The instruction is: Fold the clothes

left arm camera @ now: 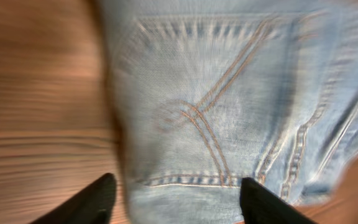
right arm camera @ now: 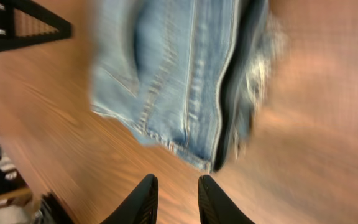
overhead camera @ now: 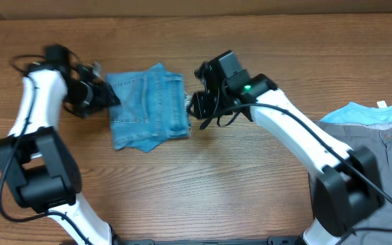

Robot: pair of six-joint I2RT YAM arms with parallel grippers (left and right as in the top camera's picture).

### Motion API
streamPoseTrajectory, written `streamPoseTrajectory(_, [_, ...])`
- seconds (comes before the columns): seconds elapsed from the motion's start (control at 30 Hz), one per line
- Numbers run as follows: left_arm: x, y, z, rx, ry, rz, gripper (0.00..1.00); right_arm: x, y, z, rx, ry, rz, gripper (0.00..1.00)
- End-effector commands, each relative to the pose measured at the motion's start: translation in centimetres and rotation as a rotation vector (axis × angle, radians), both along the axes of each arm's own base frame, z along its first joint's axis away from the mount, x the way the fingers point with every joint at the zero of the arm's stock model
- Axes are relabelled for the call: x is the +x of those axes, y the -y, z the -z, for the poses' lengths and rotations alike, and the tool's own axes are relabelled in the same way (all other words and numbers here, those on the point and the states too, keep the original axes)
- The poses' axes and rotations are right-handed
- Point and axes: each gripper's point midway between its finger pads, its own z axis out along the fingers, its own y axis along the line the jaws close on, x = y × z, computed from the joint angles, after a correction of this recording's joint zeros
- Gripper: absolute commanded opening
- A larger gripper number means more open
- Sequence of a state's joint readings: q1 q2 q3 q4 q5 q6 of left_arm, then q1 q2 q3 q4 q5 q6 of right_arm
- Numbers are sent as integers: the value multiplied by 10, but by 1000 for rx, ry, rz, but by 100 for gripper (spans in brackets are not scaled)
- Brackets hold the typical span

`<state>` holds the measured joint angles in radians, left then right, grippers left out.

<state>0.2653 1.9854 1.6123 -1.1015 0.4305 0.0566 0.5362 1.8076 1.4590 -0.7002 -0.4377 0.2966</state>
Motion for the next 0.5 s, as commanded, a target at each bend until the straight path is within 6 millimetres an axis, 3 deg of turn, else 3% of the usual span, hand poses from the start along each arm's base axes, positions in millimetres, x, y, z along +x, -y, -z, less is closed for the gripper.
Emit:
streamPoseTrajectory(0.0, [7, 5, -31, -79, 48, 13, 73, 16, -4, -19, 41, 91, 9, 24])
streamPoseTrajectory(0.1, [-8, 18, -38, -130, 5, 57, 68, 33, -14, -25, 95, 147, 31, 23])
streamPoseTrajectory(0.17, [-20, 34, -41, -188, -19, 119, 51, 41, -19, -27, 120, 169, 43, 22])
streamPoseTrajectory(0.23, [-32, 47, -39, -208, -62, 155, 43, 47, -23, -24, 132, 175, 50, 19])
streamPoseTrajectory(0.37, [-51, 68, -18, -198, -155, 195, 23, 49, -24, -2, 109, 133, 55, 17])
streamPoseTrajectory(0.47, [-69, 80, 11, -188, -248, 168, 9, 42, -19, 26, 62, 44, 67, 14])
